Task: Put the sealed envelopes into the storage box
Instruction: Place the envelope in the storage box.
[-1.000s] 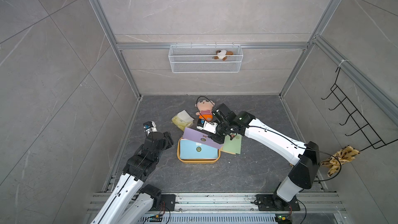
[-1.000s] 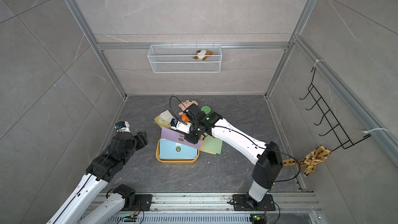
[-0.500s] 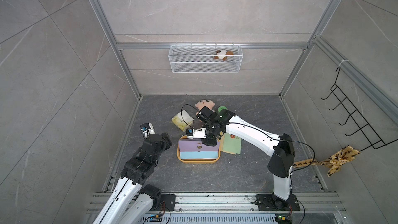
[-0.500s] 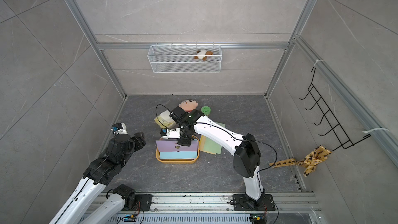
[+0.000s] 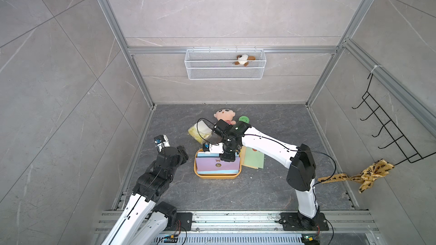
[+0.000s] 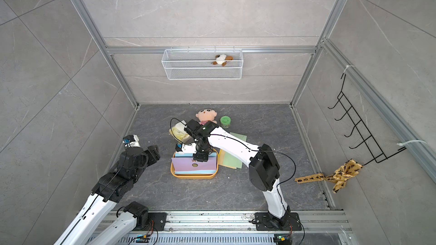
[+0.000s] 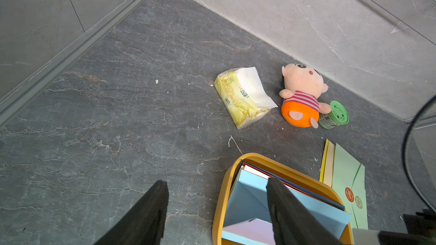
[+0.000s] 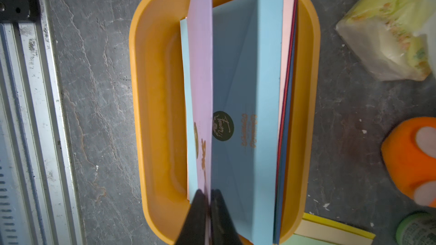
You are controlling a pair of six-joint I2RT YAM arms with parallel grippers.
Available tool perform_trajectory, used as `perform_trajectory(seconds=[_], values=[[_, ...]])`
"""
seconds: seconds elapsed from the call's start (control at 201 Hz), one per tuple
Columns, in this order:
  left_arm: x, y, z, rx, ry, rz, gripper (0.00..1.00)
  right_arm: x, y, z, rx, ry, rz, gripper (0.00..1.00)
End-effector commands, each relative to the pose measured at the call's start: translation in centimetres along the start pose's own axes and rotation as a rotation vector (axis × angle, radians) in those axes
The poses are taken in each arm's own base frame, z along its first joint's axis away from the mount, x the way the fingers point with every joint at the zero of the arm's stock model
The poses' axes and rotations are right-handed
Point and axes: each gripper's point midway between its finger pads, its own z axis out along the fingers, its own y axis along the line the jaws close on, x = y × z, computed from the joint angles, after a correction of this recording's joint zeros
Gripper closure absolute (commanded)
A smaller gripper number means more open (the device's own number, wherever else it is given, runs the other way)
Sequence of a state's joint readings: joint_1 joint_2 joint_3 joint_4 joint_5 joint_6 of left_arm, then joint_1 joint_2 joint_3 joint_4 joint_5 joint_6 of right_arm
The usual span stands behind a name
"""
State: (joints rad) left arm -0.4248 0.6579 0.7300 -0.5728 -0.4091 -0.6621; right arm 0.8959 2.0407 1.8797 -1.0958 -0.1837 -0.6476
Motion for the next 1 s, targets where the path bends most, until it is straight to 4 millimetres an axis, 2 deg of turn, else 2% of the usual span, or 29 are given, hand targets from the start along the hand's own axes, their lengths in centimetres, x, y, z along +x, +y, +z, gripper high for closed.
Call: perform_trajectory(seconds=[0.0,0.08,0.204,0.289,0.368,0.438,0.483,0.552,0.652,0.707,0.826,0.906,0.99], values=[[-0.2,-0.1,-0.1,0.009,-0.008,-0.009,0.29,-0.5,0.4,0.1,-0.016,-0.013,0.01,0.72],[-0.2,-0.1,-0.1,0.009,-0.008,-0.008,0.29,-0.5,0.2,-0.2,-0.001,-0.015,0.015,0.66],[-0.2,-0.2,-0.1,0.014,-0.011,-0.011,0.29,-0.5,-0.7,-1.3,0.047,-0.05,0.044,0.65],[-0.1,-0.7,0.0,0.036,0.0,0.001,0.29,-0.7,-2.2,-3.1,0.097,-0.129,0.127,0.64],[0.3,-2.0,0.4,0.093,0.029,0.019,0.29,-0.3,-4.3,-5.5,0.168,-0.248,0.249,0.62],[0.6,-3.7,0.8,0.164,0.062,0.039,0.31,1.0,-6.0,-7.4,0.236,-0.356,0.381,0.6],[0.9,-4.9,1.1,0.213,0.089,0.044,0.32,2.2,-7.0,-8.6,0.276,-0.423,0.473,0.59],[1.2,-6.8,1.6,0.281,0.132,0.052,0.34,4.5,-7.9,-9.4,0.319,-0.488,0.61,0.58],[2.0,-9.6,2.9,0.359,0.212,0.069,0.4,8.4,-8.4,-9.3,0.375,-0.536,0.803,0.56],[2.3,-11.3,3.5,0.388,0.235,0.088,0.41,10.7,-8.4,-8.7,0.393,-0.554,0.921,0.55],[3.5,-15.7,4.9,0.437,0.285,0.156,0.41,15.8,-7.7,-6.0,0.427,-0.538,1.158,0.53],[5.2,-19.0,6.1,0.462,0.341,0.223,0.43,19.1,-7.2,-4.5,0.439,-0.535,1.317,0.49],[7.5,-22.5,7.6,0.476,0.399,0.301,0.49,21.5,-6.7,-3.4,0.429,-0.55,1.466,0.45]])
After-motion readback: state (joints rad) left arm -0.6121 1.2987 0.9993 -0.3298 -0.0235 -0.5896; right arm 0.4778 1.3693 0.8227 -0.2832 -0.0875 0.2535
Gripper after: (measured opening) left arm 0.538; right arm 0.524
